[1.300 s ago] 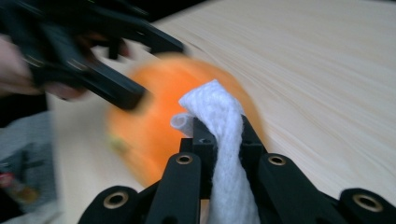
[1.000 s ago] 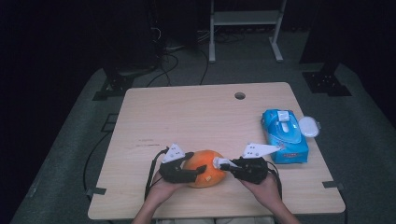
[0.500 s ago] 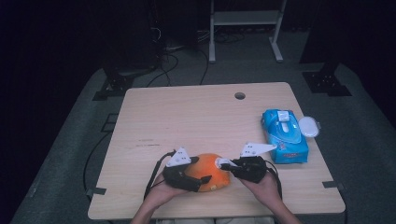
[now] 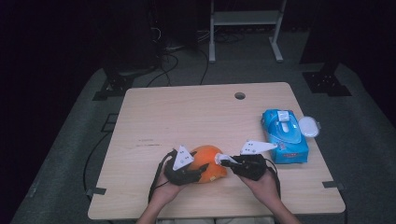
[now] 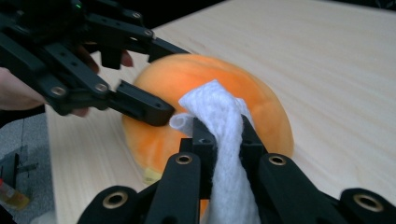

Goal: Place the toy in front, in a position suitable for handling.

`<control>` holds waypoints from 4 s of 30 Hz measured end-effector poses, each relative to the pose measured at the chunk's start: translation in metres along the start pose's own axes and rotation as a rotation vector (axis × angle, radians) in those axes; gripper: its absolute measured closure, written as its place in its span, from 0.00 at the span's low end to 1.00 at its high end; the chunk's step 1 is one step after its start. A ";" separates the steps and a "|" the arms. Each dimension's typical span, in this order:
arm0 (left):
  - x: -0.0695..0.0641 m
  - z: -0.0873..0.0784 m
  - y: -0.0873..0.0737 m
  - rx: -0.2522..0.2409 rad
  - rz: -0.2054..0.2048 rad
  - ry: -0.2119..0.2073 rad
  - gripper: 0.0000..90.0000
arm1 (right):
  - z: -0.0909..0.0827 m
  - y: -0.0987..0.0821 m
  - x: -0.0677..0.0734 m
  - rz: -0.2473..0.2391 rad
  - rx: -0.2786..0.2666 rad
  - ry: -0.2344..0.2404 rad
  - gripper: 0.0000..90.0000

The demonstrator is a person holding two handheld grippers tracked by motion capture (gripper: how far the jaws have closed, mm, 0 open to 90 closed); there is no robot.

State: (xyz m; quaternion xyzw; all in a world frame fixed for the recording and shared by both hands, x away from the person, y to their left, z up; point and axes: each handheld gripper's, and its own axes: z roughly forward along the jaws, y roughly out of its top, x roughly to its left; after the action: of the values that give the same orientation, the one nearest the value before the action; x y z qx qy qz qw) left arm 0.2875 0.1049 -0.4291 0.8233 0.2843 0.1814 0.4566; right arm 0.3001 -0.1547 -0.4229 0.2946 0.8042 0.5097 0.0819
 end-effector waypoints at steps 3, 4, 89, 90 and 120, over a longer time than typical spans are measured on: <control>0.008 -0.004 -0.005 0.018 -0.045 -0.031 0.43 | 0.006 -0.008 -0.013 0.045 0.037 -0.021 0.91; 0.011 -0.004 -0.006 0.026 -0.064 -0.052 0.42 | 0.005 -0.009 -0.015 0.059 0.041 -0.023 0.91; 0.000 -0.002 0.000 -0.023 -0.083 -0.197 0.27 | -0.007 0.006 0.018 -0.072 -0.065 0.000 0.91; 0.002 -0.001 -0.001 -0.028 -0.105 -0.207 0.21 | -0.007 0.004 0.012 -0.057 -0.060 -0.008 0.91; -0.027 0.006 0.012 -0.071 -0.007 -0.114 0.28 | -0.014 0.017 0.035 -0.151 -0.084 -0.001 0.91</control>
State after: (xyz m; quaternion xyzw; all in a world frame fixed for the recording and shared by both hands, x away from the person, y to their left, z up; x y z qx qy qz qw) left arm 0.2738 0.0793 -0.4229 0.8145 0.2542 0.1424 0.5017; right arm 0.2725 -0.1410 -0.3960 0.2295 0.8019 0.5354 0.1329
